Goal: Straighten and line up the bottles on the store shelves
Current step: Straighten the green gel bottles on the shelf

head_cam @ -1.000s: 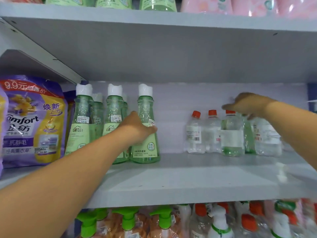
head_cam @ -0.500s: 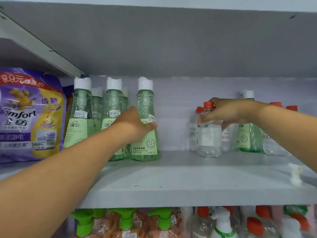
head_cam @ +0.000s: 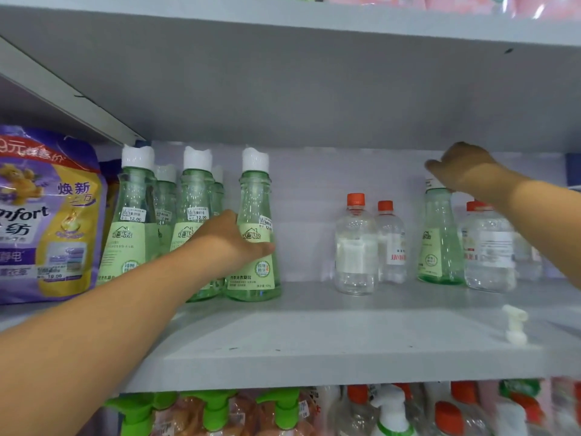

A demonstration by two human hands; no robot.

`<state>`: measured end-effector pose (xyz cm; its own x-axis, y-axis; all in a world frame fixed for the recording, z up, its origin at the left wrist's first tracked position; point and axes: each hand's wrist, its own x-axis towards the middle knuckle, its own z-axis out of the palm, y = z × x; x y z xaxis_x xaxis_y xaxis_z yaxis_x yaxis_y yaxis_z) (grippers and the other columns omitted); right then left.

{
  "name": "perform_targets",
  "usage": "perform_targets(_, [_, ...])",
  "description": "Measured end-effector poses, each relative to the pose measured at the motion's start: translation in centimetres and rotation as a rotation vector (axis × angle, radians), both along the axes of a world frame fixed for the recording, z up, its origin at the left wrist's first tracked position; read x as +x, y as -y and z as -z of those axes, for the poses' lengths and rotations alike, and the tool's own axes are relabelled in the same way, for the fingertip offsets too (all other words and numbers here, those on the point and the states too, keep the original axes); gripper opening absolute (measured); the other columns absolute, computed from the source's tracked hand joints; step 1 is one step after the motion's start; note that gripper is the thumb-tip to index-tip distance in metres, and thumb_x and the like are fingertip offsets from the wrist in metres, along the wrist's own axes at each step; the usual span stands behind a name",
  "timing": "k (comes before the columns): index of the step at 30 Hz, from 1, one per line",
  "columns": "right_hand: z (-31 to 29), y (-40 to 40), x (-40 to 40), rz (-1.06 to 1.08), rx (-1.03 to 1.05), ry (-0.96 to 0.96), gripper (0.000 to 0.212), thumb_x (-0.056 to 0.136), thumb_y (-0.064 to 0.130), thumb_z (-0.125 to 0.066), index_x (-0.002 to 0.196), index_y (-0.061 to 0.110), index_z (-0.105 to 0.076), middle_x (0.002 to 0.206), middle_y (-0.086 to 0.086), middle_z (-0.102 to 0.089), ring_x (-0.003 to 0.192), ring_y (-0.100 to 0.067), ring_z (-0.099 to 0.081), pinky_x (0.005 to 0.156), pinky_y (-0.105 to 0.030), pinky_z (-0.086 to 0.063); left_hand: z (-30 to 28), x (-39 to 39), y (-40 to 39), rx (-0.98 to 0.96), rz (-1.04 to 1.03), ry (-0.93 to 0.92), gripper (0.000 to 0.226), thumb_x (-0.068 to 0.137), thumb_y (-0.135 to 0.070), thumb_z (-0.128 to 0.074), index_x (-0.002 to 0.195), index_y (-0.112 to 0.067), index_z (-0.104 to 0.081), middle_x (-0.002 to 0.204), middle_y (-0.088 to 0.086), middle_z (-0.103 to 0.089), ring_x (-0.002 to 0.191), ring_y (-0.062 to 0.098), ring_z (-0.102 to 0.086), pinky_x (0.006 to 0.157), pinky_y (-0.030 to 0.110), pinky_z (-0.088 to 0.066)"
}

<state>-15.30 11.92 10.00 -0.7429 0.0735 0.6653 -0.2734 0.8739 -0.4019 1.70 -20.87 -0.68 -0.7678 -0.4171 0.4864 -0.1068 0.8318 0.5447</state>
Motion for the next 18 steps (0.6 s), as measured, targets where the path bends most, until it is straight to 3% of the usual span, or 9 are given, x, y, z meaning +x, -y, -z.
perform_targets(2, [0.6,-1.0,-1.2,0.031,-0.066,0.088,0.044,0.102,0.044,-0.051,0.097,0.000,-0.055,0.086,-0.019,-0.066,0.065,-0.026,-0.057,0.060,-0.031,-0.043,0.0,0.1,0.0,-0.007,-0.003,0.008,0.080,0.083,-0.058,-0.075,0.145,-0.019,-0.042,0.136,0.000,-0.056,0.099,0.019,-0.049,0.082,0.029,-0.042])
perform_targets(5, [1.4,-0.4,-2.6,-0.036,-0.123,0.223,0.048,0.101,0.044,-0.056,0.124,0.002,-0.057,0.123,-0.019,-0.061,0.102,-0.038,-0.063,0.084,-0.039,-0.053,0.1,0.2,0.1,-0.005,0.001,0.009,0.078,0.083,-0.058,-0.075,0.144,-0.021,-0.043,0.124,-0.003,-0.055,0.099,0.019,-0.052,0.081,0.029,-0.044])
perform_targets(7, [2.1,0.1,-3.8,-0.069,-0.147,0.278,0.056,0.099,0.043,-0.063,0.131,-0.003,-0.054,0.129,-0.022,-0.059,0.110,-0.042,-0.062,0.093,-0.045,-0.055,0.0,0.1,0.1,-0.003,0.013,0.008,0.076,0.083,-0.058,-0.076,0.142,-0.022,-0.044,0.118,-0.007,-0.053,0.097,0.019,-0.053,0.079,0.029,-0.044])
perform_targets(11, [3.3,0.3,-6.3,0.018,-0.080,0.267,0.037,0.094,0.033,-0.072,0.101,-0.002,-0.061,0.085,-0.018,-0.064,0.066,-0.029,-0.060,0.061,-0.035,-0.054,-0.1,-0.1,0.6,0.005,0.025,0.008,0.067,0.081,-0.057,-0.078,0.132,-0.024,-0.048,0.114,-0.010,-0.055,0.097,0.018,-0.057,0.081,0.030,-0.050])
perform_targets(12, [3.3,0.5,-6.0,0.023,-0.061,0.261,0.034,0.094,0.031,-0.072,0.096,0.000,-0.060,0.080,-0.017,-0.063,0.062,-0.027,-0.058,0.058,-0.033,-0.052,-0.1,-0.1,0.6,0.011,0.035,0.020,0.063,0.082,-0.056,-0.077,0.128,-0.024,-0.048,0.117,-0.009,-0.058,0.097,0.017,-0.059,0.081,0.031,-0.052])
perform_targets(14, [2.8,0.9,-4.4,-0.035,-0.056,0.299,0.032,0.096,0.029,-0.070,0.101,0.000,-0.059,0.083,-0.017,-0.063,0.063,-0.027,-0.058,0.057,-0.033,-0.052,0.0,0.3,0.5,0.017,0.060,0.043,0.065,0.087,-0.053,-0.073,0.138,-0.023,-0.045,0.129,-0.003,-0.060,0.099,0.017,-0.059,0.084,0.031,-0.052])
perform_targets(16, [2.2,1.1,-1.8,-0.161,-0.080,0.352,0.029,0.097,0.025,-0.068,0.106,-0.002,-0.060,0.083,-0.017,-0.063,0.063,-0.027,-0.057,0.059,-0.035,-0.052,0.0,0.9,0.1,-0.022,0.068,0.064,0.070,0.093,-0.047,-0.069,0.149,-0.020,-0.038,0.140,0.000,-0.055,0.101,0.016,-0.052,0.086,0.028,-0.045])
perform_targets(18, [1.8,1.2,1.2,-0.318,-0.091,0.377,0.024,0.097,0.020,-0.068,0.107,-0.001,-0.062,0.082,-0.016,-0.065,0.063,-0.026,-0.058,0.058,-0.035,-0.051,-0.1,1.5,0.0,-0.047,0.079,0.071,0.065,0.094,-0.041,-0.069,0.148,-0.018,-0.041,0.139,0.001,-0.057,0.104,0.016,-0.054,0.090,0.028,-0.047])
